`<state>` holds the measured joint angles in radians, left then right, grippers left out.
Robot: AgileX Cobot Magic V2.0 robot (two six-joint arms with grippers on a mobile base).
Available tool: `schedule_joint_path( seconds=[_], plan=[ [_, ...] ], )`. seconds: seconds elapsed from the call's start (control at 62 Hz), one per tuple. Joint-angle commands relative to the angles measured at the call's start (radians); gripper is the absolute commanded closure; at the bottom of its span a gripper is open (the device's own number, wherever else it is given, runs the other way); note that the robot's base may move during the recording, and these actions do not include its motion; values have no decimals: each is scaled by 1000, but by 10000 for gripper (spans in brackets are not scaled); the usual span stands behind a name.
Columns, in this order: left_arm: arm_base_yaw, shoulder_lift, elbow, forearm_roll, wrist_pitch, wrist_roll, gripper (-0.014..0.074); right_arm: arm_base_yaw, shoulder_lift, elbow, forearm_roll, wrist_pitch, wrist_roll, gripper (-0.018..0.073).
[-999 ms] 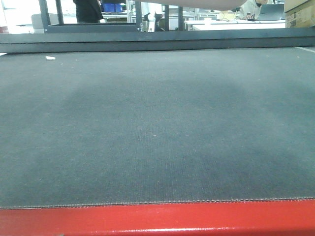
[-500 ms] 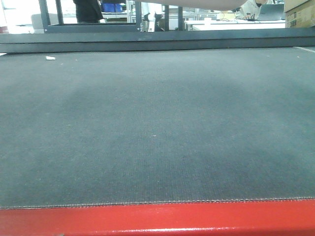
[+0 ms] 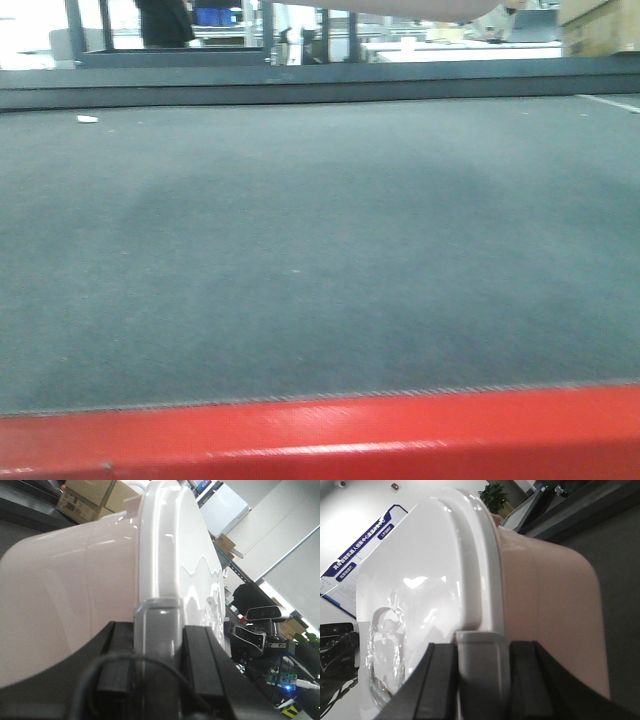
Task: Grab white bin and place on right shelf
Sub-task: 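Hold the bin raised with both grippers while the base turns away, then carry the bin in both grippers while driving to the blue-crate shelving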
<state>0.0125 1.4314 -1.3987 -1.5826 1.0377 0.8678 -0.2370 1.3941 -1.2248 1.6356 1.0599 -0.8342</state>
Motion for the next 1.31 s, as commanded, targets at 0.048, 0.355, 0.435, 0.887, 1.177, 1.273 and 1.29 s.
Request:
schedule_joint_path(
  seconds=[0.048,0.355,0.435,0.887,1.177,1.273,1.29],
  plan=[
    [-57,-45,-38,-89,279,6,722,35,-48,-34,106,210,-3,491],
    [-57,-45,-38,-89,279,6,722,35,-48,-34,106,210,-3,491],
    [-57,-45,-38,-89,279,6,722,35,-48,-34,106,210,-3,491],
    [-57,-45,-38,-89,279,6,722,35,-48,-34,106,210,-3,491],
    [-57,-45,-38,-89,279,6,722,35,-48,-34,106,210,-3,491],
    [-57,-45,-38,-89,279,6,722,35,-48,-34,106,210,-3,491],
    [-57,-45,-38,-89,279,6,722,35,-48,-34,106,210,-3,491]
  ],
)
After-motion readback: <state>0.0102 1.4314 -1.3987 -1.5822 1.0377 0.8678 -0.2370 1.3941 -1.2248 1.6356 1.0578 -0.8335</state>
